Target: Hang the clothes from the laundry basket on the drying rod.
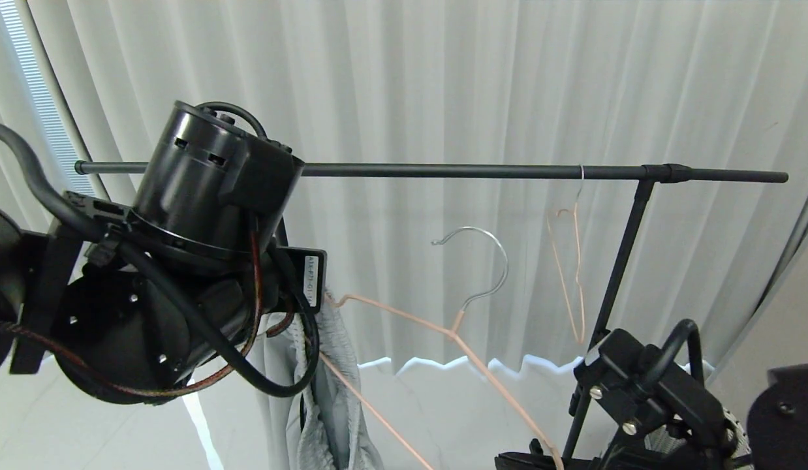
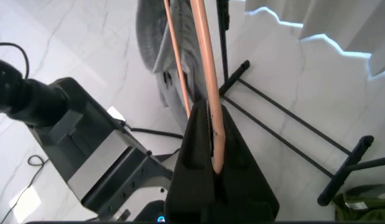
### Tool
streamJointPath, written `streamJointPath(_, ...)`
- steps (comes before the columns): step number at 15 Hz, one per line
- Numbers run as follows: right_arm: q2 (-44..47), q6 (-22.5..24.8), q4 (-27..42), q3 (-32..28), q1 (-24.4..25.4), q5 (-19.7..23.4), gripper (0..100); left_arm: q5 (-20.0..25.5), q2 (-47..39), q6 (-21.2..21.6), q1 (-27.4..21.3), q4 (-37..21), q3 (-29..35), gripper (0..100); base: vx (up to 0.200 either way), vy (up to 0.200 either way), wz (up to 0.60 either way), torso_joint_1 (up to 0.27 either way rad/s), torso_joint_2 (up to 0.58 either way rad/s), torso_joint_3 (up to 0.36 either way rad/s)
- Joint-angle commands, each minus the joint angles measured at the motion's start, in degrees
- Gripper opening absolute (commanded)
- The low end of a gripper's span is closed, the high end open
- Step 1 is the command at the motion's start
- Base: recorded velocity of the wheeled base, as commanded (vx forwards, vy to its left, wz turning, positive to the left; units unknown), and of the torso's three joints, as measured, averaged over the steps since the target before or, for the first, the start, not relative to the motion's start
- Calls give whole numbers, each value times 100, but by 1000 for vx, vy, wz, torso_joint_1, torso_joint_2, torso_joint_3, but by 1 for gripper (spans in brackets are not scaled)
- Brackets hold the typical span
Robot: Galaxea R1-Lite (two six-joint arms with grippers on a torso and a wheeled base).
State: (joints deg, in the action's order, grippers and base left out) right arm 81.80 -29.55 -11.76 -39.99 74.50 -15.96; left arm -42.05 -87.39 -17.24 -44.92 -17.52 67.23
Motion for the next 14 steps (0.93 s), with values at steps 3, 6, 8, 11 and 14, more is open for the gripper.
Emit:
streamJointPath(3,451,2,-107,-185,-23,-48,0,3,188,-175,-641,-6,27,0,0,0,0,0,0,0)
streamJointPath(6,644,28,-142,-334,3,-39,0,30,293,-315,-1177,-6,44,0,0,0,0,0,0,0)
streamJointPath(8,829,116,-151,-493,21,-39,0,100,337,-412,-1616,-6,150,0,0,0,0,0,0,0)
streamJointPath(11,987,125,-151,-721,30,-48,0,170,346,-597,-1994,-6,229,0,0,0,0,0,0,0)
streamJointPath(14,917,125,-212,-712,30,-206,0,223,355,-676,-1906,-6,150,0,0,0,0,0,0,0)
